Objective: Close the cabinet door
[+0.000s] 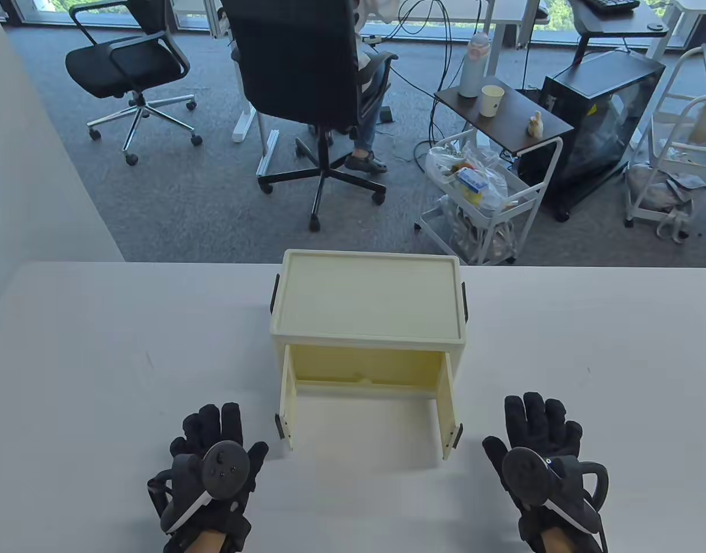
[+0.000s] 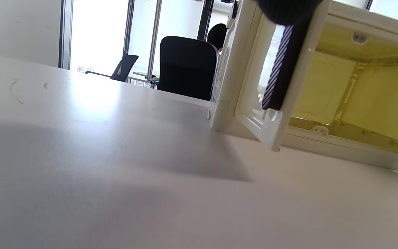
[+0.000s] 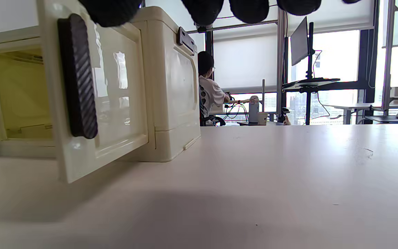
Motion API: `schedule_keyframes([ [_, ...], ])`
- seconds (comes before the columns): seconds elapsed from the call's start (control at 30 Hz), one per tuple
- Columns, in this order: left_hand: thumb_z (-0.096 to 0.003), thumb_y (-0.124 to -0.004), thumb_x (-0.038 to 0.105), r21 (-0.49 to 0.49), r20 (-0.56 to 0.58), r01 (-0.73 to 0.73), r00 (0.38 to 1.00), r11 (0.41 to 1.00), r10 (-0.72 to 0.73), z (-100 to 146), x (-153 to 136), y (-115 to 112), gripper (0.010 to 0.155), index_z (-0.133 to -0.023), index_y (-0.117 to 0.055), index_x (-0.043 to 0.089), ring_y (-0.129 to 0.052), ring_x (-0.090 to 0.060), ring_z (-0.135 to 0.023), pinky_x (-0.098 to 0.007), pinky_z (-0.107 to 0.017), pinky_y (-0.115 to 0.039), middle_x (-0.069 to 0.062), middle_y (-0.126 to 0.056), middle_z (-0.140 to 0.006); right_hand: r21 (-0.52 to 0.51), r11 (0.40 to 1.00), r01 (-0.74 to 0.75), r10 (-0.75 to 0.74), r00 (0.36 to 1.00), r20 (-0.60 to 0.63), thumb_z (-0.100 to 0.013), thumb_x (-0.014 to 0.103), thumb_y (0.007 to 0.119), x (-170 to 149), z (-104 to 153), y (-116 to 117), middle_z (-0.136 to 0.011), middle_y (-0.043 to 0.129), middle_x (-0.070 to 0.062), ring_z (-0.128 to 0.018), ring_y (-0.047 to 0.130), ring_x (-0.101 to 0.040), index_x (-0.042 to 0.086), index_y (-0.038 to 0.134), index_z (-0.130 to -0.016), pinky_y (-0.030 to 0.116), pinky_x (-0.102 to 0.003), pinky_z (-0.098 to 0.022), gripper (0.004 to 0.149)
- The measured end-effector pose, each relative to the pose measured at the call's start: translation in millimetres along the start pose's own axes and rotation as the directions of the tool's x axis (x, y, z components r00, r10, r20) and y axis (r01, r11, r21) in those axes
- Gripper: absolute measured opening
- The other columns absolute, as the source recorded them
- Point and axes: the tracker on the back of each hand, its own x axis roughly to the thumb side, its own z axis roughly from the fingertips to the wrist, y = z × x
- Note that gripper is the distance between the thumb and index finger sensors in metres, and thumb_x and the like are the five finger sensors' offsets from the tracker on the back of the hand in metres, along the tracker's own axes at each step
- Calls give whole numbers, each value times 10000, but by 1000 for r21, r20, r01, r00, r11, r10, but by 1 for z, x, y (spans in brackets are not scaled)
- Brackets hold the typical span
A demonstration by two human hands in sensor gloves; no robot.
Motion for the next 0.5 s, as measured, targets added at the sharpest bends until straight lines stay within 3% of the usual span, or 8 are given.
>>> schedule_keyframes([
  [0.5,-621,-593,482,-1,-4,-38,999,999,38,0,-5,2,799,-1171,-270,0,-301,-695,-1023,-831,-625,-302,-406,-225,-1133,6,1000,16,-16,1000,-1,-590,492,601,1,0,4,-1146,339,-339,-997,365,-653,19,382,-1126,393,-806,-659,748],
])
